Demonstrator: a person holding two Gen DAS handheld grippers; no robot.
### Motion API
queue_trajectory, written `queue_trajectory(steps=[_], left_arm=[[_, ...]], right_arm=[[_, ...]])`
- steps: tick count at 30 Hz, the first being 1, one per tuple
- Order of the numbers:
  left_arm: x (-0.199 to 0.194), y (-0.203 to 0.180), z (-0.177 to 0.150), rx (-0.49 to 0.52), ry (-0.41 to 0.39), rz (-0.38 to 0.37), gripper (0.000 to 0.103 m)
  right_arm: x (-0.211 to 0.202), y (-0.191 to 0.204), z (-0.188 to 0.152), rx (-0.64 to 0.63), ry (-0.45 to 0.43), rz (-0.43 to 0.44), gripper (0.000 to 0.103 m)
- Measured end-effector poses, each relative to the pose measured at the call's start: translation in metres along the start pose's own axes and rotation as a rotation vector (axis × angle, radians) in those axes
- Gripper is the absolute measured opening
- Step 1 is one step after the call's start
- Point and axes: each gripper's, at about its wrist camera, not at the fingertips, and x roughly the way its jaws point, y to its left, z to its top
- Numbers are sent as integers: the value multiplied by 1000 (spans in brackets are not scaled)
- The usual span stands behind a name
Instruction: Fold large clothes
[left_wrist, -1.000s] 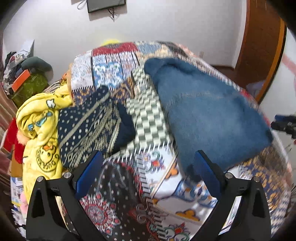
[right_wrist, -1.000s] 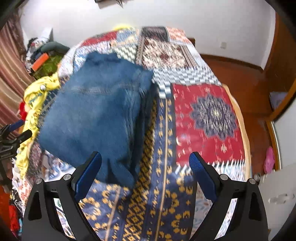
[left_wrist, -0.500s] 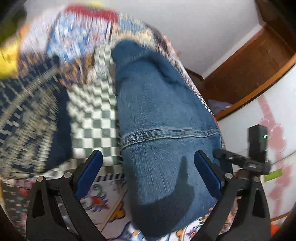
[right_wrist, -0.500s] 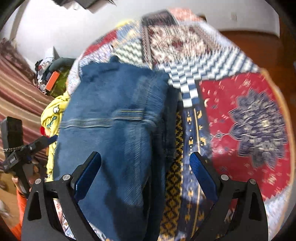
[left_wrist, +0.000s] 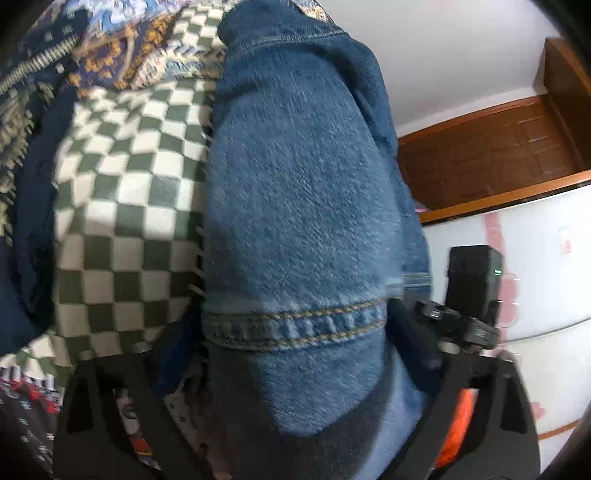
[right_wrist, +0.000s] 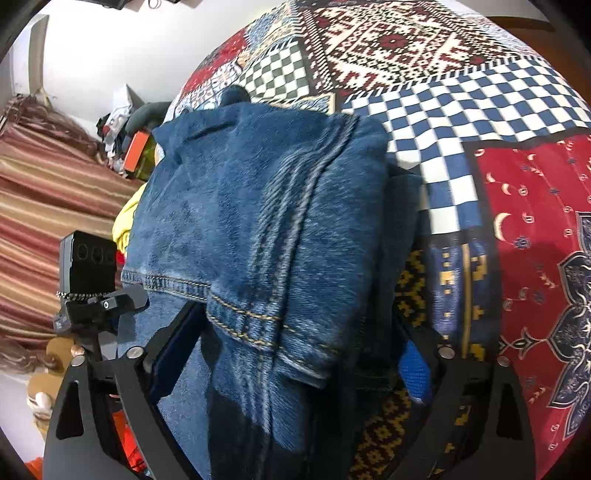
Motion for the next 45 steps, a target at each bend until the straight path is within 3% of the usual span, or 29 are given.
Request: queue_trajectory(steps=[3, 5, 8, 11, 15, 25, 30, 34, 39, 43, 45], left_arm=[[-2, -1, -3, -8, -8, 5, 74], [-8, -10, -8, 7, -17, 5, 62], [-20, -24, -16, 36, -27, 24, 56], [-44, -46, -27, 99, -77, 48, 53], [-89, -66, -35, 172, -153, 63, 53], [-253, -69, -27, 261, -395, 86, 53], [-297, -34, -6, 234, -456, 110, 53], [-300, 16, 12, 153, -462, 141, 53], [-266, 110, 44, -16, -385, 156, 53], [-219, 186, 55, -155, -286, 205, 54], [-210, 204, 50, -167, -305, 209, 60]], right_arm=[[-1, 4, -1, 22, 5, 11, 72], [-7, 11, -1, 28, -6, 1, 50], [-15, 23, 0, 31, -19, -42, 35], [-20, 47, -1, -11, -22, -78, 28], [-31, 93, 0, -79, -52, -90, 27], [-39, 223, 28, -259, -193, 3, 27], [-2, 270, 49, -323, -207, 25, 27], [49, 280, 67, -329, -181, 5, 27], [135, 268, 88, -292, -83, -81, 27], [201, 228, 94, -211, 27, -120, 27], [221, 213, 91, -211, 34, -144, 28]])
